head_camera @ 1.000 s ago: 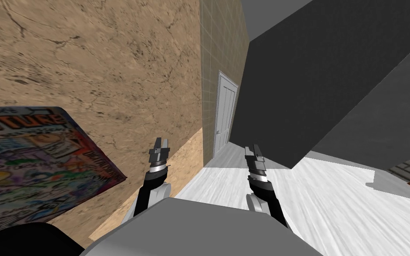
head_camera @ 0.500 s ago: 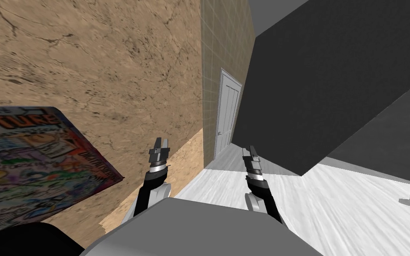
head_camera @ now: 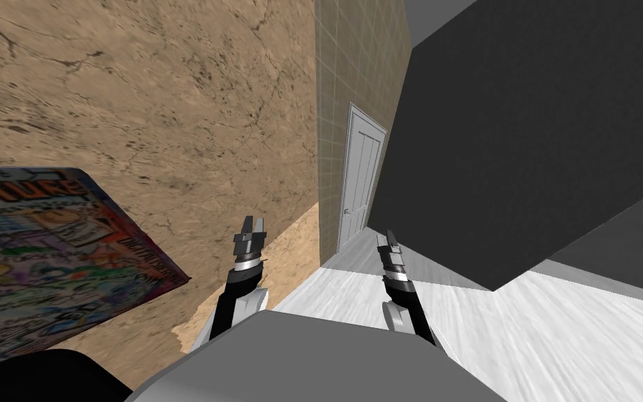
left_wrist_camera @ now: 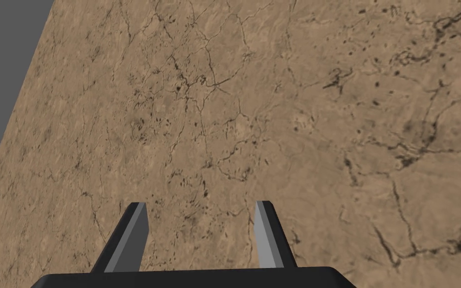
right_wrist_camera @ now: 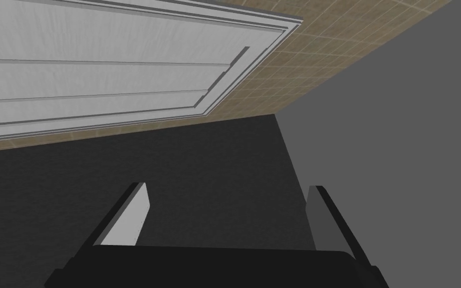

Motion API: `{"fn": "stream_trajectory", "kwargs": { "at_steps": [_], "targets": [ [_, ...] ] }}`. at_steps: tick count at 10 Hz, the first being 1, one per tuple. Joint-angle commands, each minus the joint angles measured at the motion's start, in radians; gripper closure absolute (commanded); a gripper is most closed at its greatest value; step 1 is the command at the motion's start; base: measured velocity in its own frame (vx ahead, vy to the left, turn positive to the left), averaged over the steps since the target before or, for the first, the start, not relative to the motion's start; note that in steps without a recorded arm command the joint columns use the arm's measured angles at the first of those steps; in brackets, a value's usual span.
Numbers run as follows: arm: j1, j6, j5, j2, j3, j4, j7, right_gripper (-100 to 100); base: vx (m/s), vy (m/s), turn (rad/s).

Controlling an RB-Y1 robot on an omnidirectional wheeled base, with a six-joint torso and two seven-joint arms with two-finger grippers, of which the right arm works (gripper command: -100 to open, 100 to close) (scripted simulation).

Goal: Pull the door open

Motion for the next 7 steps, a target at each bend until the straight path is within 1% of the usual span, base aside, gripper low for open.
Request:
{"fn": "stream_trajectory", "kwargs": {
  "at_steps": [1,7],
  "targets": [
    [-0.009,-0.014,0.001,-0.005,0.002,0.039,-0.007,-100,0.079,-0.082,0.145],
    [-0.066,-0.038,0.000,-0.027,0.000,0.182,-0.035,-100,0.071,-0.088,0.125]
  ]
}}
